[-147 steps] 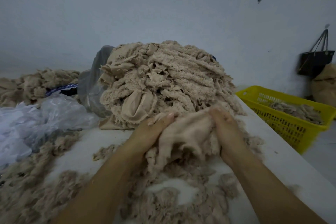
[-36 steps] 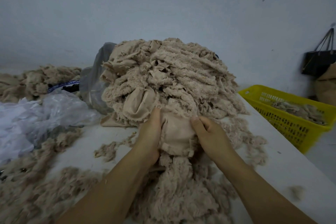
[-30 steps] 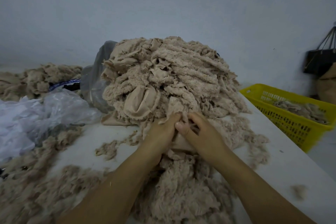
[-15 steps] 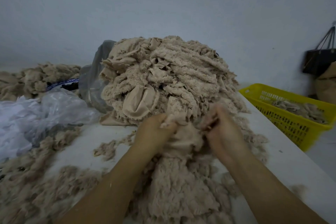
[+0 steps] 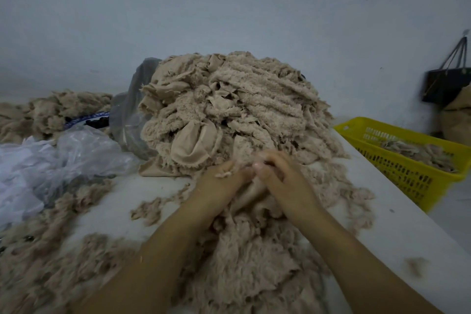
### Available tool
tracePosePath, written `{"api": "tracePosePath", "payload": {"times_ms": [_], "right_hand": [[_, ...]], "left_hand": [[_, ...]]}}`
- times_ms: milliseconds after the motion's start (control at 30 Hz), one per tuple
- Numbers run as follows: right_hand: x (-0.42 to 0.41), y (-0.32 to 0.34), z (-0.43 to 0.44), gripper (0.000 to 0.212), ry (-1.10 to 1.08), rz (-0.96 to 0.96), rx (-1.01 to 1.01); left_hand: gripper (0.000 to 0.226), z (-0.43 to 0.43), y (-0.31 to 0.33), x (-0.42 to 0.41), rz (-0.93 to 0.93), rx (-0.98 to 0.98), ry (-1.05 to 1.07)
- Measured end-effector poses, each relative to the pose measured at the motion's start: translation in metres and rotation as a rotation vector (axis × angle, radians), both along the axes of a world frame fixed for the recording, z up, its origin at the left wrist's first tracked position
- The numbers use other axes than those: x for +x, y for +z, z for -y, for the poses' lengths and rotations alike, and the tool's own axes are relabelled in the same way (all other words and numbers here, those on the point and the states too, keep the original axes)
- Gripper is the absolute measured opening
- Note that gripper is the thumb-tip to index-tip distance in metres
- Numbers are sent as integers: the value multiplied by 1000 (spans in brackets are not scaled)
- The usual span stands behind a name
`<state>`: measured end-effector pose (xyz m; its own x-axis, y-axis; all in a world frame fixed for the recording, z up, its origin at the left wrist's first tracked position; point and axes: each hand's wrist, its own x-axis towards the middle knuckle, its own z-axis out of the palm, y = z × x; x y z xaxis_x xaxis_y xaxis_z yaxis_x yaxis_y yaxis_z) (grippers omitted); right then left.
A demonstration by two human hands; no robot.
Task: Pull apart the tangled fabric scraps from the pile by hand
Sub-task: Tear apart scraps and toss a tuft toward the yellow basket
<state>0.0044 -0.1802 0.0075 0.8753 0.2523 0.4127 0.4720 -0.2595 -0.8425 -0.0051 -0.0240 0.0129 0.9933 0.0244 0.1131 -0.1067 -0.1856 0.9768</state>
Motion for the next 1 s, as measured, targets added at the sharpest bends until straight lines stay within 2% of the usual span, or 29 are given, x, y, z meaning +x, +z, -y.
{"api": "tracePosePath", "payload": {"times_ms": [100, 233, 300, 367, 400, 433, 467, 500, 567, 633, 700, 733, 800, 833, 867, 1000], "right_hand": [[-2, 0, -4, 21, 21, -44, 19], [-3, 1, 1, 25, -41, -172, 190], [0, 5, 3, 32, -135, -249, 285], [9, 9, 20, 40, -337, -235, 428], [15, 11, 31, 40, -427, -233, 484], [21, 10, 41, 35, -488, -247, 492], [24, 7, 47, 29, -513, -271, 416], [27, 2, 48, 28, -505, -277, 258], [22, -6, 40, 41, -435, -160, -5], [11, -1, 24, 56, -292, 5, -45], [4, -1, 11, 65, -118, 49, -131], [2, -2, 7, 59, -65, 14, -216], [3, -6, 2, 29, -68, -15, -337], [5, -7, 3, 20, -102, -6, -323], [7, -7, 6, 20, -132, -12, -268], [10, 0, 20, 33, -235, -106, 31]], "left_hand": [[23, 7, 0, -5, 27, 158, -153], [27, 7, 4, -5, 40, 154, -191], [32, 1, 4, -3, 21, 217, -207], [37, -6, 2, -6, -30, 315, -213], [39, -9, 3, -7, -53, 280, -176], [34, -12, 4, -7, -82, 150, -122], [26, -15, 7, -5, -105, -28, -61], [27, -17, 9, -2, -123, -208, -17], [30, -17, 14, -1, -154, -443, -9], [26, -14, 17, -2, -175, -518, -61], [31, -12, 17, -5, -190, -606, -123], [34, -11, 17, -7, -192, -645, -149], [37, -11, 17, -6, -183, -701, -182], [38, -13, 17, -6, -185, -736, -184], [38, -14, 18, -6, -193, -776, -188], [35, -19, 18, -4, -200, -812, -169]]}}
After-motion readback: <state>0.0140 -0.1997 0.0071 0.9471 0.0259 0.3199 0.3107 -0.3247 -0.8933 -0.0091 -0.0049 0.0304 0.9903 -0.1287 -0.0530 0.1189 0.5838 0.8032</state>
